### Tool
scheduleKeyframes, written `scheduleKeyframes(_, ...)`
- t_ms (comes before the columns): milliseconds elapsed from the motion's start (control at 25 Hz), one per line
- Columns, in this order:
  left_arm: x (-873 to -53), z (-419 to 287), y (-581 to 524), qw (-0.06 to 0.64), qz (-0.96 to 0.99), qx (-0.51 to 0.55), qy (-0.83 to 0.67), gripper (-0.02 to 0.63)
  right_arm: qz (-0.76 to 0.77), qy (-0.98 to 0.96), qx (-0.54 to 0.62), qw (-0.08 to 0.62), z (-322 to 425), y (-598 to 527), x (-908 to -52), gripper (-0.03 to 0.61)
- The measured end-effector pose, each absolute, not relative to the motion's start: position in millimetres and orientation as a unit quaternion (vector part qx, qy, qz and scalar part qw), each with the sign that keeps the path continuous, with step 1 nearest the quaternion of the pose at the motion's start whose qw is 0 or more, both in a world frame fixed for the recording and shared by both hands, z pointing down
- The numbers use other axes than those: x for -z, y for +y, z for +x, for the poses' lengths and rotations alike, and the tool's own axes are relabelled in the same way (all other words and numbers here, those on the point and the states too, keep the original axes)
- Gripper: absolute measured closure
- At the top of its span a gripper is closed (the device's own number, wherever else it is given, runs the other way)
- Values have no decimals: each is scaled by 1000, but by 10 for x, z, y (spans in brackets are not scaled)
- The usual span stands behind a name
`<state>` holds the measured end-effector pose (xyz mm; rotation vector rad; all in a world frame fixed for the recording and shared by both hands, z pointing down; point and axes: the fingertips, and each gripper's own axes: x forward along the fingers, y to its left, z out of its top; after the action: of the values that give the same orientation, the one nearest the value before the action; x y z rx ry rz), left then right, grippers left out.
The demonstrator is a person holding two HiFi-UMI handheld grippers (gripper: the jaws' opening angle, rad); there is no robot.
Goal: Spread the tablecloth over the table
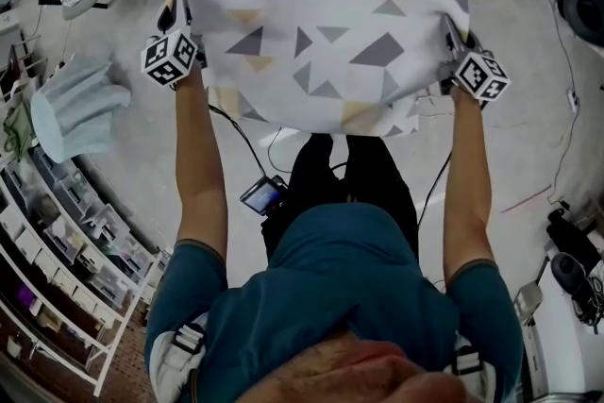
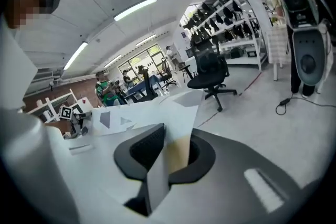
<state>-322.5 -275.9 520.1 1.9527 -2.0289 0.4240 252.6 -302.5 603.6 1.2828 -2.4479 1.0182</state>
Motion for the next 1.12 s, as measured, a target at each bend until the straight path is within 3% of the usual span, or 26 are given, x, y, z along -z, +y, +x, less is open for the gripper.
scheduleKeyframes(320, -5760, -3460, -2834, 223, 660, -155, -701, 581, 428, -798, -414, 97, 2638, -3048, -6514, 549)
scheduleKeyframes(680, -6367, -3634, -2902, 281, 641, -194, -687, 541, 440, -786, -413, 135, 2677, -3180, -6805, 515)
scheduleKeyframes(800, -6378, -3712, -2854, 282, 644, -208, -681, 468, 447, -780, -415, 141, 2718, -3175, -6817, 475)
scheduleKeyframes(840, -6358, -3745, -2813, 278, 644, -218, -679, 314, 448, -779, -414, 145, 2730, -3159, -6810, 461)
scheduleKeyframes(880, -6340, -3770, -2759, 276, 647, -223, -675, 255, 449, -778, -412, 152, 2740, -3144, -6796, 452)
scheduleKeyframes(1120, -6390, -3796, -2132, 290, 680, -206, -641, 252, 472, -764, -396, 189, 2872, -2907, -6788, 386)
